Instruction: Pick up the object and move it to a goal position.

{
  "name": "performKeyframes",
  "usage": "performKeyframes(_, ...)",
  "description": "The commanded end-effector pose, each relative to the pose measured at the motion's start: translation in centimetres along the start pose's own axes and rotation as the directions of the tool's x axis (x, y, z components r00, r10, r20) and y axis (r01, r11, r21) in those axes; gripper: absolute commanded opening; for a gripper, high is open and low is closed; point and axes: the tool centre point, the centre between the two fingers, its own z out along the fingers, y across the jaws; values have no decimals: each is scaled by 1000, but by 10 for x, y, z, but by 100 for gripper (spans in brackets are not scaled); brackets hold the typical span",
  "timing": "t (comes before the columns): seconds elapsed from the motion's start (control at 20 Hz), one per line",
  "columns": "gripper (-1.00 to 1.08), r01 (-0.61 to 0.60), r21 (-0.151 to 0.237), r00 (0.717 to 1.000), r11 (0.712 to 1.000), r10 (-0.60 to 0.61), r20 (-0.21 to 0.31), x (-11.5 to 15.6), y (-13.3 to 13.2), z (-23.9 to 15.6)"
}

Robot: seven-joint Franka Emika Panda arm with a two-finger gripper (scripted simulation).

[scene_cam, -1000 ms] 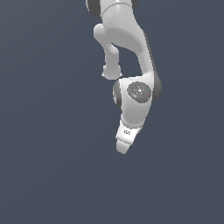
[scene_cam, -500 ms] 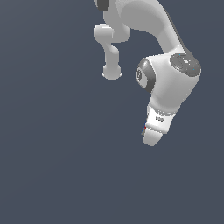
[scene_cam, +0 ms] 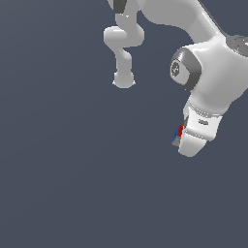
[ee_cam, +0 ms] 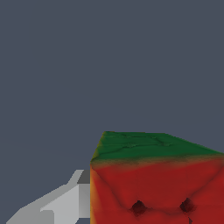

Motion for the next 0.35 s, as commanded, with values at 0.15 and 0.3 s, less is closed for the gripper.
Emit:
performKeyframes(0.15,-100,-1,-1,1000,1000,1,0,5,0,-6)
performKeyframes(0.3,-100,-1,-1,1000,1000,1,0,3,1,-4)
